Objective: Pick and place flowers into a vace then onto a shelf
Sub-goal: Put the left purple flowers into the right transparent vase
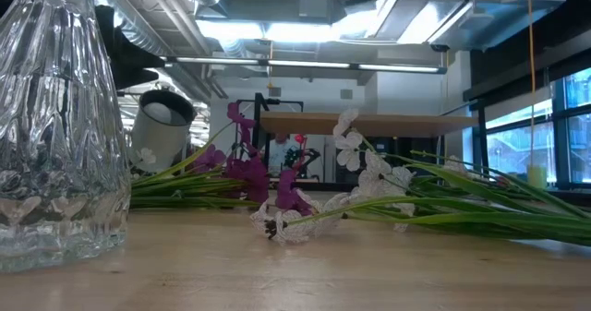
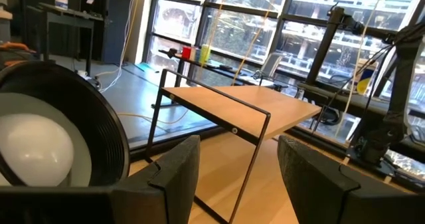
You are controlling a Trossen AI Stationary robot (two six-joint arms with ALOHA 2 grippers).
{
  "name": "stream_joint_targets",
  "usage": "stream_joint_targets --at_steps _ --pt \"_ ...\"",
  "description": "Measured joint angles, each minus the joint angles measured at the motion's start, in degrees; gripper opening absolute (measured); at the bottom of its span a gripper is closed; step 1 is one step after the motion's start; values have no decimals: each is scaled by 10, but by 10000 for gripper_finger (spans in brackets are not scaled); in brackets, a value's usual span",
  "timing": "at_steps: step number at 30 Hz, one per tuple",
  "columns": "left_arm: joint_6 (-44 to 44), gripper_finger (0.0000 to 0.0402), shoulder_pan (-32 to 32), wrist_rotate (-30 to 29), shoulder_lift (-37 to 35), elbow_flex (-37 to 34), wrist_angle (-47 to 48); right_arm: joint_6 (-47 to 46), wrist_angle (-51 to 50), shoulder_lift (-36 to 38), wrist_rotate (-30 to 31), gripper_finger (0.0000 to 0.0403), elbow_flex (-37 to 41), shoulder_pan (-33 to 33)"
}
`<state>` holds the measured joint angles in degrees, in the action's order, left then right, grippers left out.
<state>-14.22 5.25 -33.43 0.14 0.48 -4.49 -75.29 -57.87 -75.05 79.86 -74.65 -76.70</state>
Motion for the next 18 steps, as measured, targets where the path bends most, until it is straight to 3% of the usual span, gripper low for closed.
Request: stream_joint_targets --at_steps 9,18 --pt "-2 196 0 0 0 0 0 6 -38 -5 -14 6 19 -74" --pt "-12 196 0 1 0 0 0 -112 -9 -8 3 8 143 -90"
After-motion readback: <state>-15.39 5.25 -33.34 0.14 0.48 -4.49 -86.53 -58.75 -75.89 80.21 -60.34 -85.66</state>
